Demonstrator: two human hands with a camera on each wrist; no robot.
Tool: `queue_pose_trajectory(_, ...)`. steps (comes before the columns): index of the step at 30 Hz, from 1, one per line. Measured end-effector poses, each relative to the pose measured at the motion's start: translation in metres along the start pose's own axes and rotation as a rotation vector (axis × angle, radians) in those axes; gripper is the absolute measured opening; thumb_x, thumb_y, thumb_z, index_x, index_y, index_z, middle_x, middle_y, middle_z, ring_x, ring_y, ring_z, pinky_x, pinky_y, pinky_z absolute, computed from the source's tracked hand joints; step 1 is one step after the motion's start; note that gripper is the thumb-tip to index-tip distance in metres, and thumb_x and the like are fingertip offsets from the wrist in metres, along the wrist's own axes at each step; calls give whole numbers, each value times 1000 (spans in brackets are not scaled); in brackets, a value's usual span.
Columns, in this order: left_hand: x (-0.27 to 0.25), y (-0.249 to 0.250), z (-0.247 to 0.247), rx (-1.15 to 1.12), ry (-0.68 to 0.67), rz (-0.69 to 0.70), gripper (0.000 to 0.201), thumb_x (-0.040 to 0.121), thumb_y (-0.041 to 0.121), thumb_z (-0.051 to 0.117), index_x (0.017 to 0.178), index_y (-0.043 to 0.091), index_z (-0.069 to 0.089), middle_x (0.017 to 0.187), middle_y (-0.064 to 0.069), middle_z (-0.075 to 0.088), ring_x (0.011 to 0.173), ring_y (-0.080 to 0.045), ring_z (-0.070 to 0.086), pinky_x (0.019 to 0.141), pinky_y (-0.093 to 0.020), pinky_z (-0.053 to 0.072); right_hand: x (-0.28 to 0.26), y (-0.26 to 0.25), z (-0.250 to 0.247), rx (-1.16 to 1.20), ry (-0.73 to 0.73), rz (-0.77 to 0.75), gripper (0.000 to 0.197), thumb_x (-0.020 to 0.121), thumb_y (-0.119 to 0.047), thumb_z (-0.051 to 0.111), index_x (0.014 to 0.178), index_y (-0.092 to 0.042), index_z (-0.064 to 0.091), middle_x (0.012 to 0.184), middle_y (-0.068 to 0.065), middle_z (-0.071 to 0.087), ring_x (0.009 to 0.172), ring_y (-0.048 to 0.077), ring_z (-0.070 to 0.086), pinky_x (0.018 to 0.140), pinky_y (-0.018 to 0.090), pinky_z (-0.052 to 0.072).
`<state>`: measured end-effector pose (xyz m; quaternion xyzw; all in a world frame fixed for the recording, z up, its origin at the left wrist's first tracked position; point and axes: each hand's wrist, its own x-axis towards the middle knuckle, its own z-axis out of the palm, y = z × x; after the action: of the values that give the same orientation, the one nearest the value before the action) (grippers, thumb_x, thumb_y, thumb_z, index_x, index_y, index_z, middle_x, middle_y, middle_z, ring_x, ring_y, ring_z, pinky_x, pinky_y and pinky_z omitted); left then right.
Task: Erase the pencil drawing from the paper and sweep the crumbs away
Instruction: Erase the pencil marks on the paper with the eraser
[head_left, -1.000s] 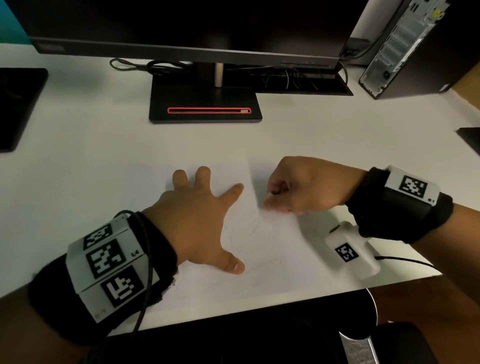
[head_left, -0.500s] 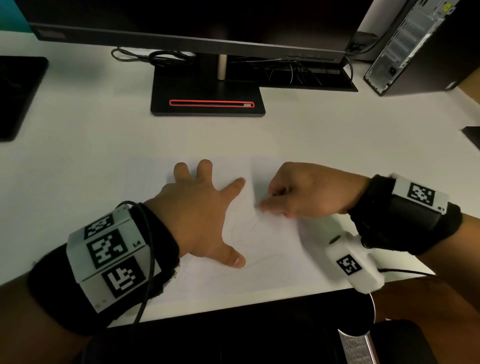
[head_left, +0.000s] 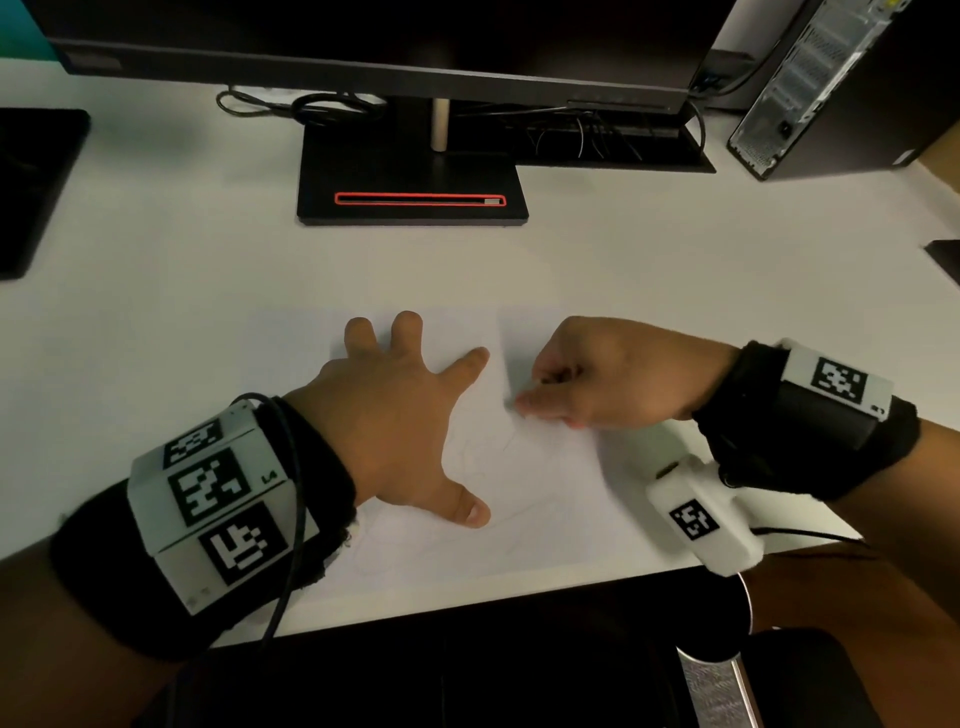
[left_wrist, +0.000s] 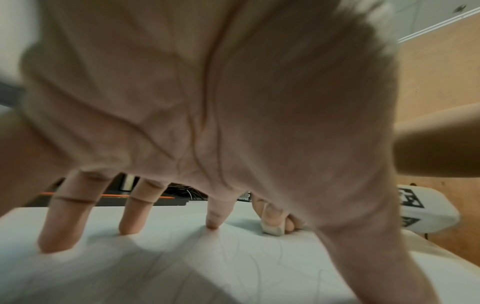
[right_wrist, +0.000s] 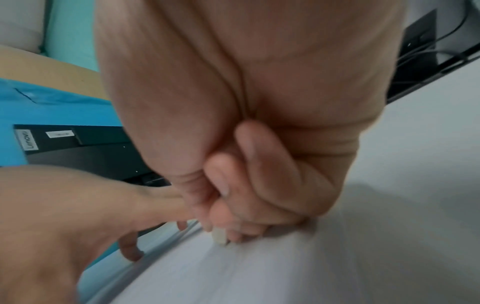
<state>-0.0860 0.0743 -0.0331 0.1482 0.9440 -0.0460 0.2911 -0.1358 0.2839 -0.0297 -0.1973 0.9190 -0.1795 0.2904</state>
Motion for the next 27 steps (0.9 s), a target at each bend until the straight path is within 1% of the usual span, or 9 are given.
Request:
queue_pose_trajectory(3, 1, 0, 0, -1, 1, 4, 133, 53, 92, 62, 150, 47, -16, 147, -8, 0, 134, -41, 14, 89, -44, 46, 1, 6, -7, 30, 46, 38, 50, 97, -41, 63, 72, 2, 62, 57, 3, 52, 50, 17, 42, 53, 29, 40)
queue_pose_trajectory(5, 1, 0, 0, 1, 1, 2, 133, 53, 92, 62, 151, 47, -16, 147, -8, 0, 134, -41, 14, 89, -44, 46, 2, 4, -5, 9, 69, 12, 51, 97, -40, 61, 70, 3, 58, 57, 3, 48, 51, 17, 39, 54, 32, 38)
queue_pose_trajectory(8, 0, 0, 0, -1, -2, -2, 133, 52, 92, 62, 151, 47, -15, 147, -9, 0, 133, -40, 15, 90, -44, 47, 0, -2, 2, -11, -12, -28, 51, 97, -42, 62, 70, 1, 58, 58, 2, 49, 53, 17, 41, 55, 33, 39)
queue_pose_trajectory(12, 0, 0, 1, 0, 4, 1, 134, 52, 93, 61, 150, 47, -16, 148, -9, 0, 133, -40, 15, 89, -44, 47, 3, 3, -7, 7, 70, 22, 51, 97, -41, 62, 72, 2, 61, 57, 4, 50, 50, 17, 41, 56, 32, 40)
queue_pose_trajectory(16, 1, 1, 0, 3, 0, -2, 134, 52, 93, 61, 150, 47, -17, 148, -10, 0, 133, -40, 15, 90, -45, 48, -1, -3, 2, -16, -16, -22, 52, 97, -43, 62, 71, 0, 60, 58, 1, 52, 51, 15, 41, 54, 30, 40)
queue_pose_trajectory(19, 0, 0, 0, 1, 5, 1, 134, 52, 93, 61, 150, 47, -17, 148, -9, 0, 133, -40, 15, 90, -45, 46, -1, 5, -6, 12, 42, 32, 50, 98, -42, 62, 70, 0, 62, 56, 1, 54, 48, 14, 42, 52, 27, 40)
queue_pose_trajectory(21, 0, 0, 0, 3, 5, 0, 134, 52, 93, 61, 151, 47, -17, 147, -9, 1, 133, -40, 15, 90, -44, 46, -3, 3, -3, -20, 43, 3, 51, 97, -42, 61, 69, -1, 60, 56, 1, 52, 49, 13, 41, 54, 29, 39)
queue_pose_trajectory(24, 0, 1, 0, 6, 4, -1, 134, 52, 93, 61, 151, 46, -17, 147, -9, 2, 132, -40, 16, 88, -43, 46, -9, 1, 4, -33, -30, -33, 53, 97, -44, 61, 71, 1, 60, 58, 1, 54, 52, 14, 42, 56, 32, 40)
queue_pose_trajectory(27, 1, 0, 1, 7, 4, 0, 134, 52, 93, 61, 150, 46, -18, 146, -10, 2, 132, -40, 17, 87, -43, 47, -9, 7, -2, -19, 46, 11, 51, 98, -43, 61, 71, 1, 61, 57, 2, 53, 51, 13, 41, 57, 32, 40)
